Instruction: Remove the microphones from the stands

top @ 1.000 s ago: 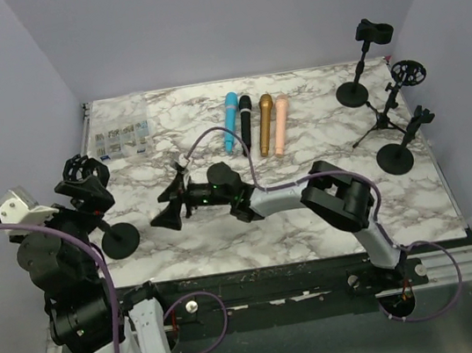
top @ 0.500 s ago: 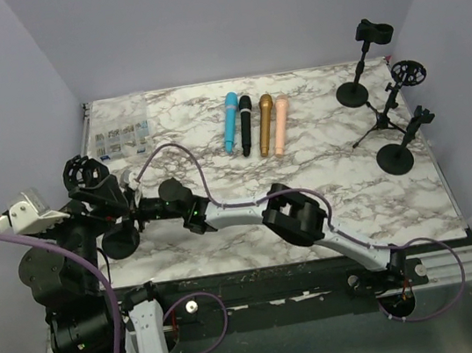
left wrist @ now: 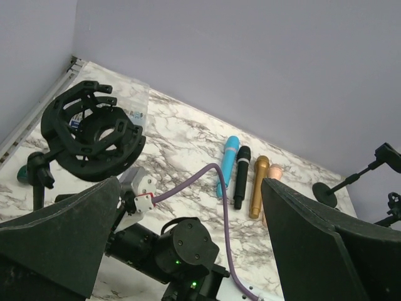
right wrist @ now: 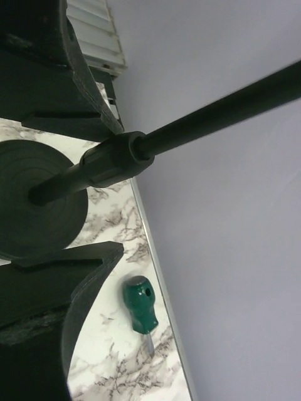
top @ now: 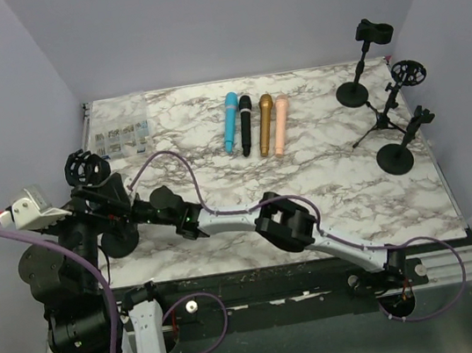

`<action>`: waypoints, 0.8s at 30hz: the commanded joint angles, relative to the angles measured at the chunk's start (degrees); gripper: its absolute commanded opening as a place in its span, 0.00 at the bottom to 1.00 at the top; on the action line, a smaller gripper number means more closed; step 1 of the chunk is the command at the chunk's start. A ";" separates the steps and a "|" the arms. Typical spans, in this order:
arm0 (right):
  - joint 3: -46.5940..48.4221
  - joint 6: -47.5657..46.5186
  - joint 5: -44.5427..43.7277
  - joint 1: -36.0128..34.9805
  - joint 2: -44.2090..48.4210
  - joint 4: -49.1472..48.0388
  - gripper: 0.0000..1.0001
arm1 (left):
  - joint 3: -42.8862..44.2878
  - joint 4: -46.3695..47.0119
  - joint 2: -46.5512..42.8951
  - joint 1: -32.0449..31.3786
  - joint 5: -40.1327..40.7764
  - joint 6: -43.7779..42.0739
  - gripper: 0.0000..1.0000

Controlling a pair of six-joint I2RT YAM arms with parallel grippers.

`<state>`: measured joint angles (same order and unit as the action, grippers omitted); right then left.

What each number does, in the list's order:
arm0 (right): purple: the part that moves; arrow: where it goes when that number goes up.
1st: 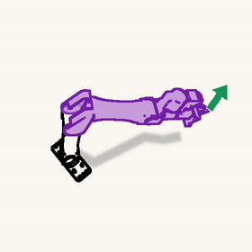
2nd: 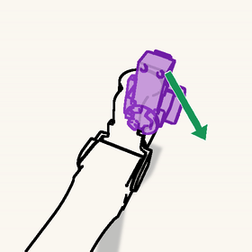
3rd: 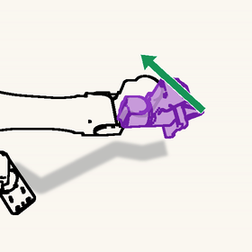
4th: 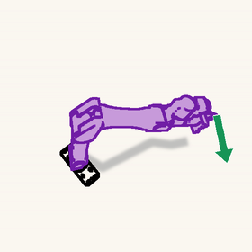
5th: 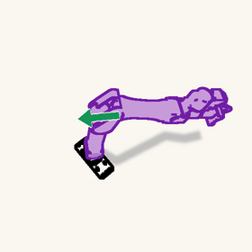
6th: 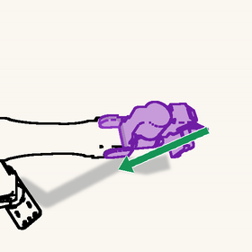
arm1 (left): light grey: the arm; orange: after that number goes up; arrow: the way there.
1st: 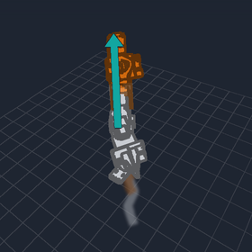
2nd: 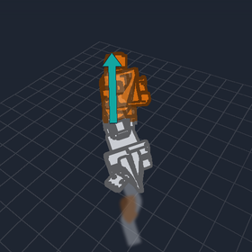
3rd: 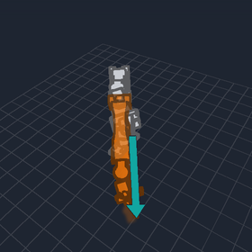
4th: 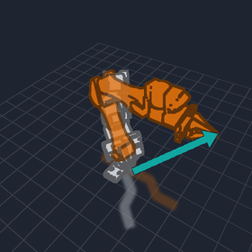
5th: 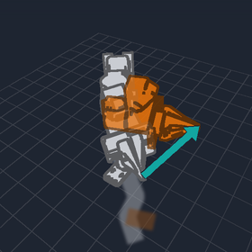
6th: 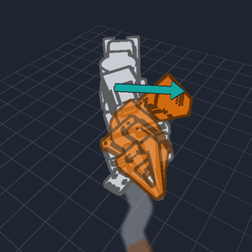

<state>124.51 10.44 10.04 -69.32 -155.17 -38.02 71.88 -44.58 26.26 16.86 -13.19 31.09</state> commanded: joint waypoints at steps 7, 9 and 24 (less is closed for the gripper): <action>6.64 -4.45 -3.85 -0.20 -4.53 1.25 0.54 | 0.37 1.34 0.87 -0.32 -0.53 -0.32 0.99; 6.62 -4.73 -3.25 -0.22 -4.35 1.03 0.48 | 0.42 1.29 0.89 -0.29 -0.31 -0.42 0.99; -21.49 -16.58 -11.54 -0.15 12.39 -9.95 0.01 | -1.84 1.33 -1.35 -0.33 0.48 -0.07 0.99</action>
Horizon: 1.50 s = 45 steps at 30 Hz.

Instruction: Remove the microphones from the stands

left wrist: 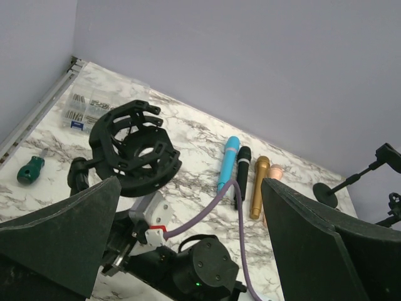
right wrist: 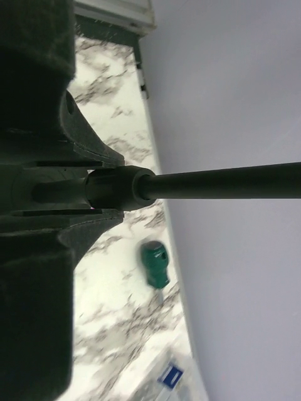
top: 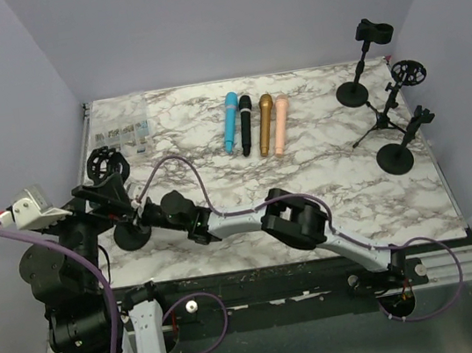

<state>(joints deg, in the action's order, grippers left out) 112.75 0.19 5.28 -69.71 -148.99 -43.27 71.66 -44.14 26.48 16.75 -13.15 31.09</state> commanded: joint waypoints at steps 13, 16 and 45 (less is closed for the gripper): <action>-51.52 -10.73 -18.66 5.35 28.79 -22.05 0.01 | -9.83 5.82 -2.95 -0.23 -7.00 0.20 0.95; -61.13 -10.66 -19.90 6.62 34.81 -24.55 0.01 | -14.50 11.81 -0.72 -0.23 -18.87 2.31 0.91; -88.85 -3.25 -21.52 10.11 46.34 -42.71 0.78 | -11.49 31.18 40.91 -29.06 -42.82 2.38 0.98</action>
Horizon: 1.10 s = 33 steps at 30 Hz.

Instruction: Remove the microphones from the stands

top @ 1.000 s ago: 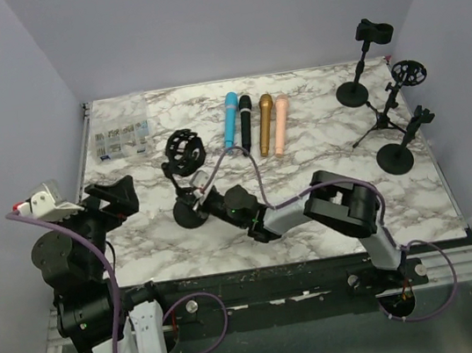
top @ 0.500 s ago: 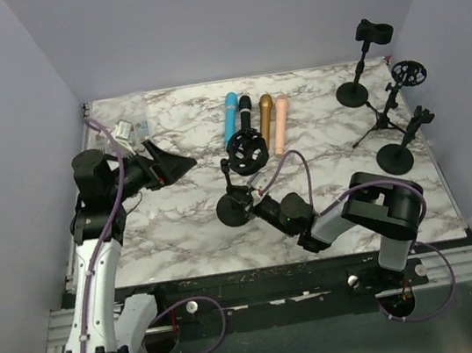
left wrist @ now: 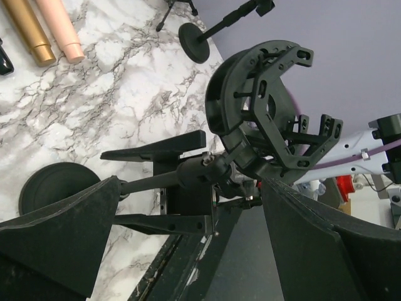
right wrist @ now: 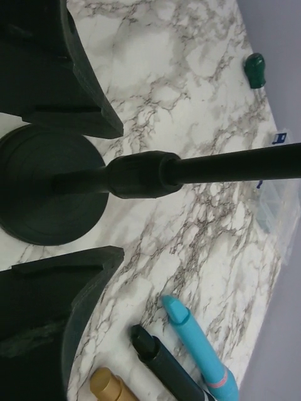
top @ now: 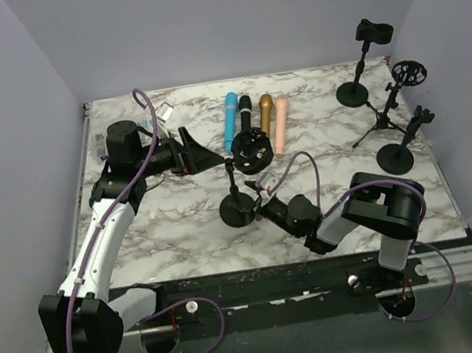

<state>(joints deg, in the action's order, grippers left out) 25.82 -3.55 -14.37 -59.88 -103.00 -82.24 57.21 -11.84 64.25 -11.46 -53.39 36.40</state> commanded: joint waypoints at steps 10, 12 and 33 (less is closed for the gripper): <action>-4.69 3.35 -4.43 0.27 7.89 3.77 1.00 | 1.06 2.93 7.17 -1.36 -5.93 -2.15 0.94; -5.20 5.50 -3.43 0.26 9.12 4.96 1.00 | 0.69 3.69 7.61 -1.37 -6.53 -1.70 0.96; -7.44 9.41 -1.40 0.28 10.20 1.29 1.00 | -0.70 -4.90 8.38 -1.98 -0.35 -8.67 0.94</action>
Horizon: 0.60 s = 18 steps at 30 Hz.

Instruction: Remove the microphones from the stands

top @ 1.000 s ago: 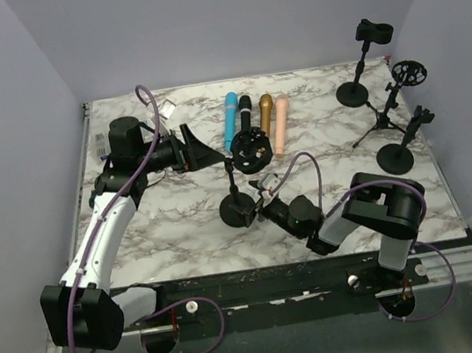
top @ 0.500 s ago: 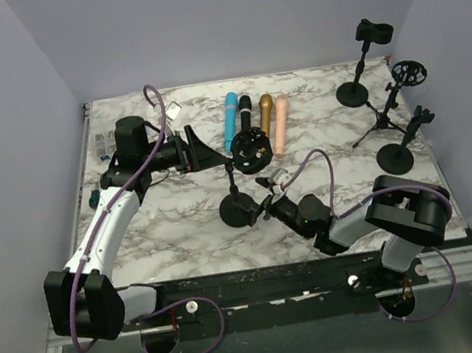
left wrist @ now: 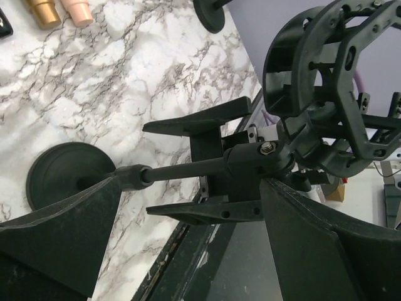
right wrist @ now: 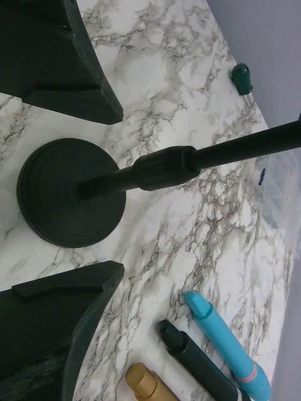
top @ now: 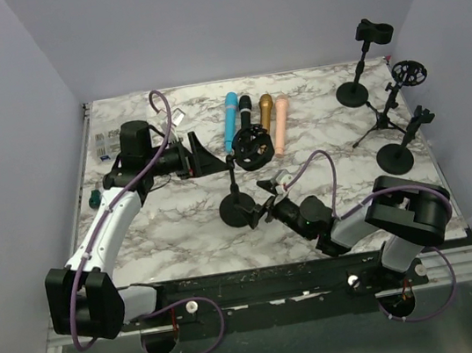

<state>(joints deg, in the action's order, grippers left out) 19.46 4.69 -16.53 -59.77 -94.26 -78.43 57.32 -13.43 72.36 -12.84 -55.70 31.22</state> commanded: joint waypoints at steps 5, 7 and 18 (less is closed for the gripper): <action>-1.40 0.73 0.89 0.18 3.05 -1.44 1.00 | 0.56 -2.32 -1.33 -0.62 1.36 -2.63 0.99; -1.49 0.45 0.57 0.11 3.85 -0.78 1.00 | 0.61 -0.94 -2.06 -0.62 1.82 -0.99 0.99; -1.45 0.75 0.54 0.11 4.13 -0.64 1.00 | 7.61 -4.93 -0.65 -0.85 3.98 -0.64 0.96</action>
<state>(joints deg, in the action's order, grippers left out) 18.55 4.95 -16.19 -59.77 -90.32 -78.26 61.87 -17.17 71.66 -13.23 -53.12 30.85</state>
